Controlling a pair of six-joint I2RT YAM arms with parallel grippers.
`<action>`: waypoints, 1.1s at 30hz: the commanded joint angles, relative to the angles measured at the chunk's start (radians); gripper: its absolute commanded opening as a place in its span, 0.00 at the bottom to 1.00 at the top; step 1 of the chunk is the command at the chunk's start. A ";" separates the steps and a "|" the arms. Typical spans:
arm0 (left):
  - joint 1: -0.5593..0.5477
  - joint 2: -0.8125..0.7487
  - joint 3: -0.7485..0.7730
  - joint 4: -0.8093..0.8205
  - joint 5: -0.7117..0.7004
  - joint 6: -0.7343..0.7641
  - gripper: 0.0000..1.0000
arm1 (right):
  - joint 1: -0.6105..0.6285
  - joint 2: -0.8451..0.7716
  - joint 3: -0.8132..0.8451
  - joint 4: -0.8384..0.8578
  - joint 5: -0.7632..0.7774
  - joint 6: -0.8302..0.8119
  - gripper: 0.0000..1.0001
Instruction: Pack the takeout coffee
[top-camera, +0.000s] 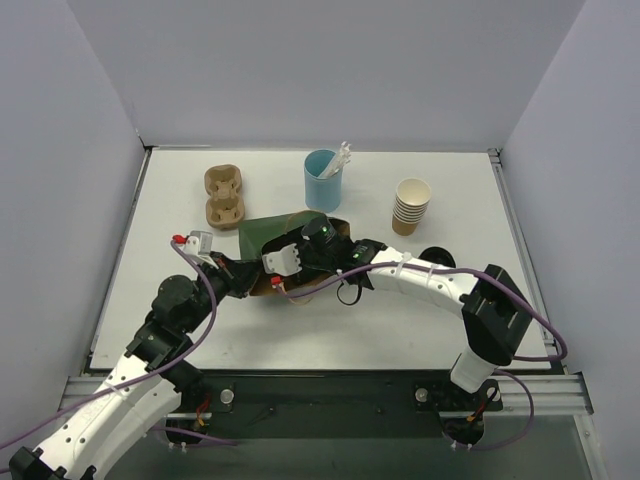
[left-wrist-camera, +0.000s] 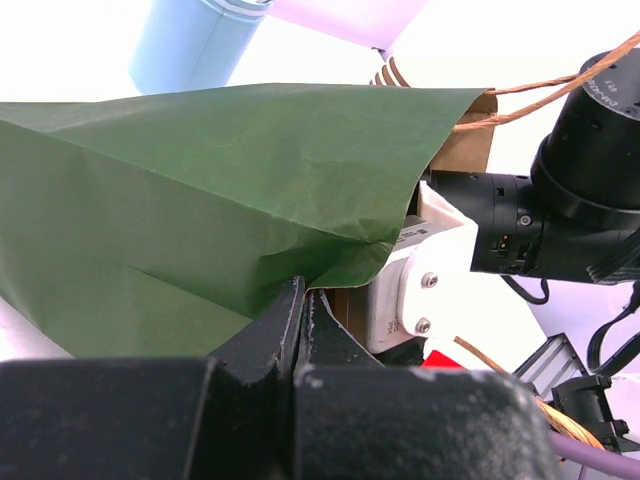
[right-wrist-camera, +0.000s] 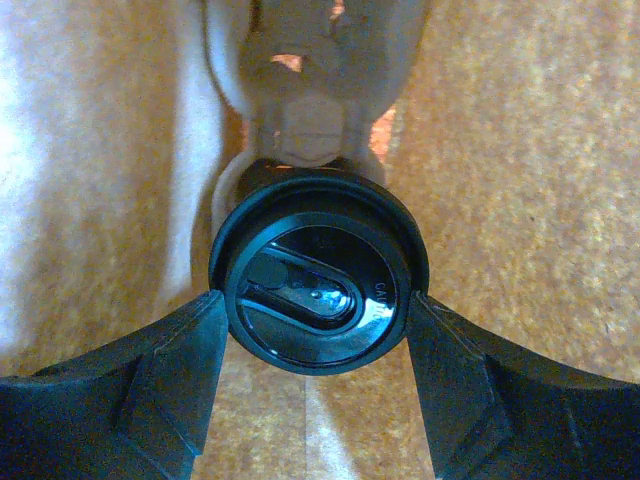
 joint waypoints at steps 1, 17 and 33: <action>0.001 -0.010 -0.006 0.039 0.023 0.029 0.00 | -0.004 -0.021 0.058 -0.097 -0.058 0.034 0.12; 0.003 -0.049 -0.090 0.099 0.061 0.054 0.00 | -0.019 0.025 0.029 -0.013 -0.036 0.073 0.11; 0.001 -0.068 -0.073 0.067 0.056 0.032 0.00 | -0.019 0.065 0.017 0.009 0.013 0.141 0.16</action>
